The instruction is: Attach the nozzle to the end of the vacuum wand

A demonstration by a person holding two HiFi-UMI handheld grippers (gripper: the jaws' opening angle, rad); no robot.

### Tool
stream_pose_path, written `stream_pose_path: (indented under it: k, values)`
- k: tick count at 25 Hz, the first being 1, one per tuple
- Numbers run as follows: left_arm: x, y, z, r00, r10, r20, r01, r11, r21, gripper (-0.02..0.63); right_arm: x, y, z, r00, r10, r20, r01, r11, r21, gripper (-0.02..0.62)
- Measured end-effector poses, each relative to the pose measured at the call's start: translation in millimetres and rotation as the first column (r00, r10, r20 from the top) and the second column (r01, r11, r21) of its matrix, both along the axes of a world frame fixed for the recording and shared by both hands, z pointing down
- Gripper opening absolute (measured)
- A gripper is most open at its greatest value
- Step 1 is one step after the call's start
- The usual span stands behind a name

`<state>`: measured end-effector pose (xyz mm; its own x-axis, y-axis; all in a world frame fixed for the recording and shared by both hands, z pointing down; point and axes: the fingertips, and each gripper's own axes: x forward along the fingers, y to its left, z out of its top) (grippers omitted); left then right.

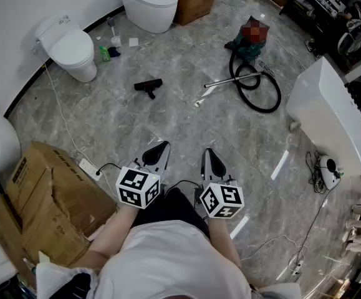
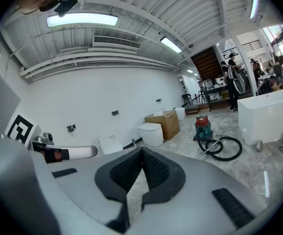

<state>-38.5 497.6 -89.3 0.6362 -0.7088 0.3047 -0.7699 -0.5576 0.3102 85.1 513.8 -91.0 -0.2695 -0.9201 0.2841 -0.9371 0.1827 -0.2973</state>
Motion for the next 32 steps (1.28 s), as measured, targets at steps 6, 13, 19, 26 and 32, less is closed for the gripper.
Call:
stream_pose_path:
  k: [6, 13, 19, 26, 32]
  values:
    - [7.7, 6.4, 2.2, 1.000, -0.007, -0.001, 0.007, 1.000, -0.008, 0.009, 7.5, 6.2, 0.9, 1.000, -0.006, -0.002, 0.006, 1.000, -0.001, 0.017]
    - [22.7, 11.8, 3.3, 1.000, -0.012, -0.001, 0.012, 1.000, -0.016, 0.009, 24.1, 13.7, 4.2, 1.000, -0.006, 0.008, 0.006, 1.000, -0.005, 0.017]
    - [39.2, 21.9, 14.1, 0.999, -0.033, -0.005, 0.033, 0.999, -0.023, 0.009, 41.6, 21.0, 14.6, 0.999, -0.012, 0.047, 0.013, 1.000, -0.007, 0.017]
    - [55.0, 18.8, 28.5, 0.999, -0.038, -0.006, 0.038, 0.998, -0.054, 0.009, 50.7, 33.7, 31.0, 0.996, -0.023, 0.084, 0.027, 0.999, -0.047, 0.017]
    - [77.6, -5.6, 30.4, 1.000, -0.015, -0.014, 0.015, 0.999, -0.050, 0.009, 71.6, 12.1, 38.2, 0.996, 0.007, 0.088, -0.001, 0.998, -0.062, 0.017]
